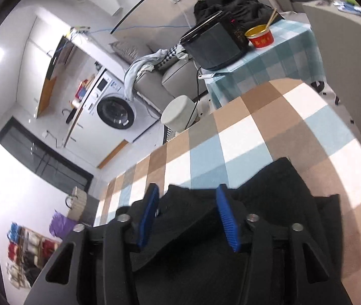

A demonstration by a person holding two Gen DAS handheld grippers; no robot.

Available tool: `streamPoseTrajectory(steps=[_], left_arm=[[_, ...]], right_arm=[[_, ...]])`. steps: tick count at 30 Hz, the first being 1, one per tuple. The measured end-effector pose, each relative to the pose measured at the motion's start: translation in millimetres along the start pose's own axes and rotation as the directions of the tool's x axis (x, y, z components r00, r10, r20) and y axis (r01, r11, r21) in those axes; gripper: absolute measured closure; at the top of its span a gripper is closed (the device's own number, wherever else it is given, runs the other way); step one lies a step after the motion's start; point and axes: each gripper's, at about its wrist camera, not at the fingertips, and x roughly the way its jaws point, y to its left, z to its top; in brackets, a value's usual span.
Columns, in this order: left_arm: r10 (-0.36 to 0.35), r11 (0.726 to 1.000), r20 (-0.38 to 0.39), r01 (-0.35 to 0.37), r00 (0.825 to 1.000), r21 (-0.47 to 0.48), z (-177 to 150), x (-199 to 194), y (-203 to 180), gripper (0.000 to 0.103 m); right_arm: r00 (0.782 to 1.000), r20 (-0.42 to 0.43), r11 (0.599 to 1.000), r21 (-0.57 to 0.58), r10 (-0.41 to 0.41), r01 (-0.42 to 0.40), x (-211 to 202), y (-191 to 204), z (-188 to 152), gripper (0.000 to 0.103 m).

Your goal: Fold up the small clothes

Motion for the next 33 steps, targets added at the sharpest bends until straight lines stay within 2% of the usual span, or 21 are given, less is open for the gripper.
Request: streamPoseTrajectory(steps=[2,6,11,13,15,17,20,23,28,30,32,33], left_arm=[[0.014,1.000,-0.014,-0.014,1.000,0.015,1,5,-2,0.032],[-0.026,0.998,-0.046,0.029,0.999,0.059,7,18,-12,0.032],[0.005,0.996,-0.085,0.002,0.996,0.090,39,60,-24,0.032],[0.026,0.995,-0.064,-0.020,0.998,0.099,54,75,-26,0.032],[0.082,0.995,0.005,-0.082,0.997,0.059,68,83,-23,0.032],[0.079,0.997,0.026,-0.079,0.997,0.024,75,85,-19,0.032],[0.075,0.997,0.030,-0.075,0.997,-0.018,76,83,-10,0.032],[0.078,0.997,0.026,-0.077,0.997,-0.015,69,73,-5,0.032],[0.145,0.989,0.045,-0.146,0.988,0.028,49,42,-4,0.031],[0.175,0.983,0.054,-0.178,0.983,0.051,37,26,-4,0.030],[0.209,0.974,0.065,-0.214,0.976,0.073,25,14,-3,0.023],[0.220,0.971,0.067,-0.225,0.973,0.080,20,9,-3,0.022]], right_arm=[[1.000,-0.022,1.000,-0.019,-0.014,0.014,-7,1,-5,0.050],[0.997,-0.056,0.997,-0.054,-0.050,0.047,-23,-3,-19,0.050],[0.994,-0.092,0.998,-0.046,-0.056,0.052,-32,-5,-36,0.050],[0.991,-0.112,0.995,-0.080,-0.070,0.062,-36,-2,-43,0.050],[0.991,-0.109,0.991,-0.112,-0.079,0.067,-46,2,-52,0.050],[0.990,-0.103,0.988,-0.132,-0.097,0.083,-57,4,-58,0.050],[0.990,-0.078,0.982,-0.154,-0.119,0.106,-75,4,-66,0.046],[0.984,-0.058,0.972,-0.172,-0.169,0.157,-88,0,-74,0.044],[0.960,-0.082,0.939,-0.246,-0.269,0.242,-92,-6,-92,0.043],[0.956,-0.091,0.934,-0.257,-0.278,0.247,-96,-8,-101,0.037],[0.950,-0.092,0.926,-0.271,-0.297,0.263,-100,-10,-107,0.034],[0.947,-0.089,0.918,-0.287,-0.309,0.272,-103,-10,-111,0.034]])
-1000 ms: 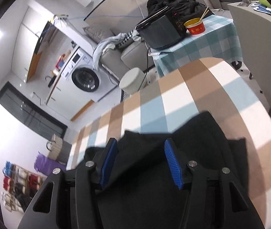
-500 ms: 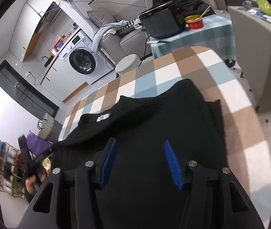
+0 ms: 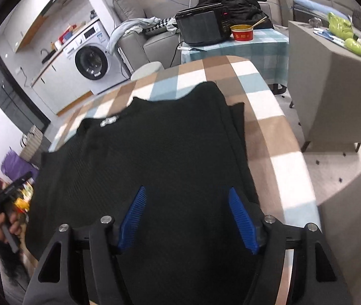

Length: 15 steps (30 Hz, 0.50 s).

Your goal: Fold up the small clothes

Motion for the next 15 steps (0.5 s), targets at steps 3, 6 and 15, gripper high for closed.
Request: streamPoseTrajectory(steps=[3,6,15], left_arm=[[0.013,1.000,-0.028,-0.013,1.000,0.010,-20,-14,7,0.022],[0.015,1.000,-0.063,-0.016,0.998,-0.021,-40,-23,15,0.022],[0.034,0.998,-0.096,-0.039,0.995,-0.048,-85,-35,18,0.022]], right_arm=[[0.999,-0.008,0.999,-0.023,-0.041,0.041,-5,-4,-14,0.026],[0.997,-0.033,0.996,-0.052,-0.073,0.072,-6,-6,-27,0.025],[0.990,-0.031,0.981,-0.143,-0.139,0.133,-9,-1,-58,0.025]])
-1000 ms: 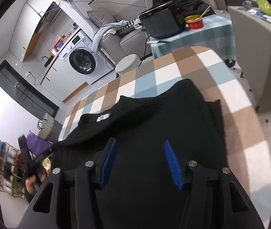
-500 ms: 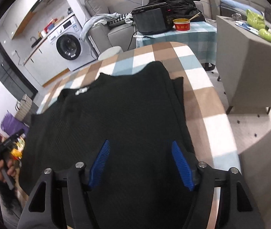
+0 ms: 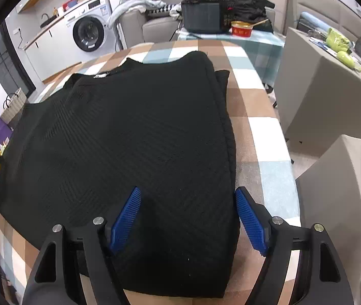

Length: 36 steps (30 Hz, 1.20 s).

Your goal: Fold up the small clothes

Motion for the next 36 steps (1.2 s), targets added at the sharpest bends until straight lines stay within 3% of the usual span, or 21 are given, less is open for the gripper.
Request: streamPoseTrajectory(steps=[10,13,18,22,24,25,27,28,30,33,36], left_arm=[[-0.039,0.998,-0.024,0.040,0.999,0.040,-17,-1,-14,0.022],[-0.059,0.997,-0.017,0.060,0.998,0.053,-17,-1,-19,0.037],[-0.066,0.996,-0.024,0.067,0.998,0.065,-17,-6,-22,0.038],[-0.085,0.994,-0.024,0.086,0.996,0.065,-20,-7,-21,0.038],[-0.091,0.994,-0.024,0.092,0.996,0.061,-20,-6,-21,0.039],[-0.095,0.993,-0.020,0.096,0.995,0.062,-21,-6,-20,0.046],[-0.080,0.995,-0.008,0.080,0.997,0.057,-21,-5,-17,0.057],[-0.078,0.996,-0.003,0.078,0.997,0.053,-22,-4,-16,0.065],[-0.093,0.995,0.008,0.093,0.996,0.041,-21,-5,-12,0.075],[-0.090,0.995,0.022,0.089,0.996,0.047,-21,-8,-8,0.078],[-0.098,0.995,0.006,0.098,0.995,0.036,-20,-4,-2,0.078]], right_arm=[[1.000,-0.008,0.999,0.031,0.026,-0.026,0,-2,-14,0.025],[0.999,-0.021,0.999,0.029,0.039,-0.038,1,2,-19,0.025],[0.990,0.035,0.987,0.088,0.134,-0.137,-16,-8,-26,0.025],[0.989,0.027,0.982,0.119,0.148,-0.150,-12,-16,-24,0.026],[0.988,0.025,0.980,0.125,0.155,-0.157,-8,-16,-22,0.035],[0.987,0.023,0.978,0.133,0.157,-0.159,-5,-17,-21,0.038],[0.991,0.022,0.981,0.141,0.129,-0.131,-2,-18,-20,0.059],[0.991,0.027,0.981,0.143,0.131,-0.134,-2,-19,-20,0.062],[0.988,0.074,0.981,0.125,0.139,-0.147,-10,-16,-21,0.082],[0.984,0.119,0.987,0.073,0.134,-0.144,-30,-8,-24,0.089],[0.995,0.052,0.994,0.051,0.091,-0.093,-27,-6,-32,0.088]])
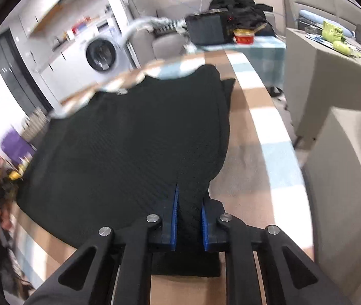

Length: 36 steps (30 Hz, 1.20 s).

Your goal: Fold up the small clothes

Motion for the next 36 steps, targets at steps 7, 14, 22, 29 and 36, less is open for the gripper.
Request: streamPoseTrajectory(steps=[7,14,22,29,36], left_arm=[[-0.005,1.000,-0.004,0.005,1.000,-0.003,3,3,1,0.078],[-0.026,1.000,0.046,0.026,0.999,-0.009,5,-13,0,0.091],[0.036,0.999,0.021,-0.036,0.999,-0.002,6,-14,5,0.091],[0.065,0.997,0.098,-0.068,0.993,0.029,2,-42,-13,0.047],[-0.014,0.999,0.138,0.009,0.990,0.035,-4,-61,-41,0.021]], right_arm=[[0.999,0.012,0.997,0.075,0.032,-0.033,1,-9,8,0.068],[0.998,0.055,0.999,0.035,0.013,-0.015,-3,2,8,0.092],[1.000,0.019,0.996,0.086,-0.018,0.016,-7,-3,3,0.086],[0.992,0.127,0.998,0.062,-0.009,0.001,-42,12,11,0.047],[0.981,0.084,0.985,-0.029,0.174,-0.173,-33,65,17,0.016]])
